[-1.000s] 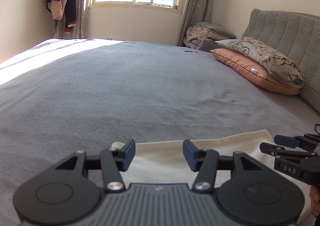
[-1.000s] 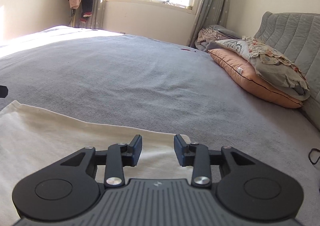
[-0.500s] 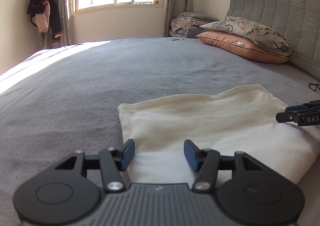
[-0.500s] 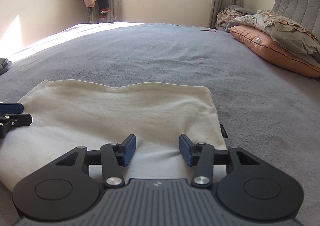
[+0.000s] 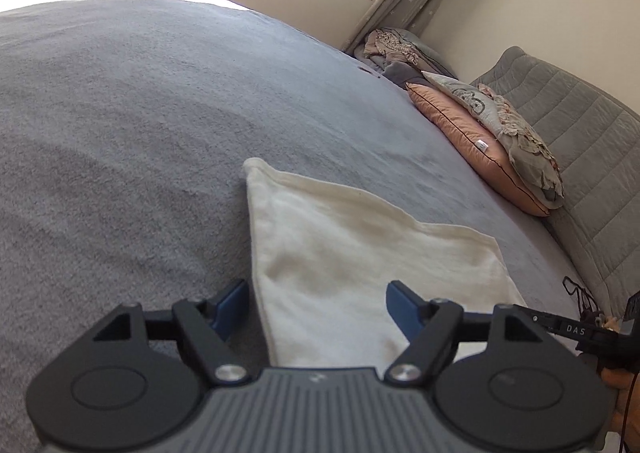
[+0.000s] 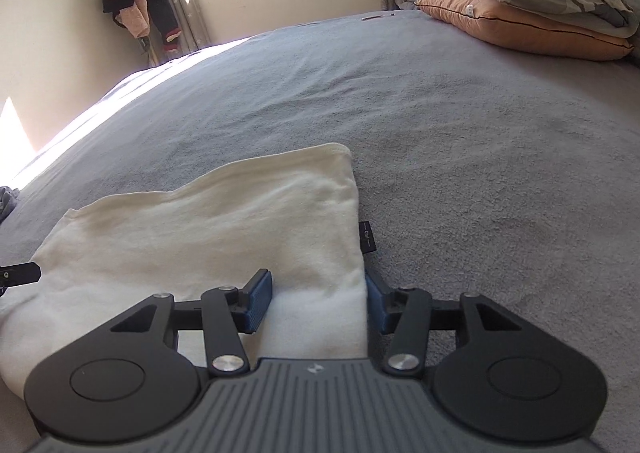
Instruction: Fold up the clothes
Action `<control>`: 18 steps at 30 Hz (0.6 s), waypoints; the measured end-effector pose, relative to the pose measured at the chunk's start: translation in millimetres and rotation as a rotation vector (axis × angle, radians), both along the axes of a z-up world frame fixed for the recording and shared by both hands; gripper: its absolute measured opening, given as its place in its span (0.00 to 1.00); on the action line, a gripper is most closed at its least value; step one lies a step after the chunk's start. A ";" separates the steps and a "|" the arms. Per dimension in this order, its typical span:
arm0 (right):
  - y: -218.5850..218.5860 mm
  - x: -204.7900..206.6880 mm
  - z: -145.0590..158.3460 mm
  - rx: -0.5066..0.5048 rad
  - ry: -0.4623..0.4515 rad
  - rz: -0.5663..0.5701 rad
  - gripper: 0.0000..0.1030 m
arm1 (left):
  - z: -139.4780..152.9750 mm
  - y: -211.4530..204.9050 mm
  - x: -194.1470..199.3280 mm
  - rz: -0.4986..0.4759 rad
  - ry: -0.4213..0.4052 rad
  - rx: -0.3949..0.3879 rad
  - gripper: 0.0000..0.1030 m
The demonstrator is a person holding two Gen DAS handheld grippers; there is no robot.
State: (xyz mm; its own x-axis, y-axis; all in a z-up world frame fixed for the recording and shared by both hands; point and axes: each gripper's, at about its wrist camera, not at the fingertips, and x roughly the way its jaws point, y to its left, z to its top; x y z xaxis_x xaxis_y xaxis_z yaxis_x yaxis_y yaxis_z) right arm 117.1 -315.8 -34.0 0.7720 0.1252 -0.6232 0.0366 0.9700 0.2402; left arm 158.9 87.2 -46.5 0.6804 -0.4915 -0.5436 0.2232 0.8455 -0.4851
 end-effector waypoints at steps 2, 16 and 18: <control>4.2 2.5 -0.8 -0.005 -0.005 0.007 0.53 | -2.8 -1.5 2.4 0.001 -0.002 -0.024 0.65; 38.4 4.1 5.5 -0.092 -0.038 0.037 0.19 | 4.0 -39.9 -2.2 0.018 -0.061 0.087 0.14; 39.2 -2.9 14.6 -0.102 -0.074 0.021 0.19 | 17.2 -47.1 -9.0 0.017 -0.108 0.119 0.13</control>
